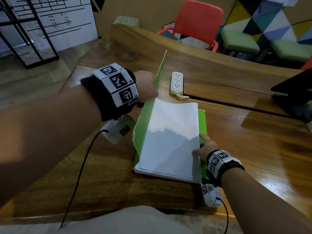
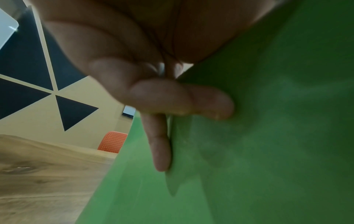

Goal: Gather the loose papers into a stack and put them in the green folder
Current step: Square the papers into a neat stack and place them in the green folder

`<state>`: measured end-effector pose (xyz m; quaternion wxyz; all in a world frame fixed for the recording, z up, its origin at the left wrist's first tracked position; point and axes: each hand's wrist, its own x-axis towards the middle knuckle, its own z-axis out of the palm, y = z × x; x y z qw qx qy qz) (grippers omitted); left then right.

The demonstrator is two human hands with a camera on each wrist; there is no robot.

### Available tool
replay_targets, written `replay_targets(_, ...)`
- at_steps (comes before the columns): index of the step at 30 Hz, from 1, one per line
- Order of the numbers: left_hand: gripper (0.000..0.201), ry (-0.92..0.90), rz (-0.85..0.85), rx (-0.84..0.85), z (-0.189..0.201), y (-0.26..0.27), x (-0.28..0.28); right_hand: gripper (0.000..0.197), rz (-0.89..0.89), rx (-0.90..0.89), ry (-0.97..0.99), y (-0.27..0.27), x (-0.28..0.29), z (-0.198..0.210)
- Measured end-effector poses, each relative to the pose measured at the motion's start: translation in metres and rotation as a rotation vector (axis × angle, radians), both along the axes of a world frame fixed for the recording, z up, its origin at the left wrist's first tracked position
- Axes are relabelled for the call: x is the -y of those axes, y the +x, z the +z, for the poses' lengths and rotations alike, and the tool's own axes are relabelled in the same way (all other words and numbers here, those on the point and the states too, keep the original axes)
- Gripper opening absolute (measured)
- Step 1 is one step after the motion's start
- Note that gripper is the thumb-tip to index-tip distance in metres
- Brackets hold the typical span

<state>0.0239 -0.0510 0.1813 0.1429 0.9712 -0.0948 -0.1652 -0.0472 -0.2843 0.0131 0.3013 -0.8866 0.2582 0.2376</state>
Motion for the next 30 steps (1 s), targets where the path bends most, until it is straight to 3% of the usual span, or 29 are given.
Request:
replay_targets(6,0.028,0.030,-0.020,0.033,-0.002,0.003,0.003,0.058,-0.007,0.093,-0.060,-0.004,-0.002,0.003)
replay_targets(15,0.026,0.017,-0.025,0.032,-0.004,0.005,0.002,0.040,0.027,0.094,-0.223,-0.003,-0.008,0.014)
replay_targets(21,0.026,0.018,-0.019,0.039,-0.002,0.003,0.003,0.015,0.007,0.075,-0.226,0.000,-0.006,0.014)
replay_targets(27,0.031,0.019,-0.015,0.030,-0.003,0.002,0.002,0.011,0.020,0.088,-0.202,0.000,-0.006,0.015)
replay_targets(30,0.031,0.025,-0.012,0.035,-0.002,0.001,0.001,0.022,0.013,0.092,-0.184,-0.001,-0.003,0.017)
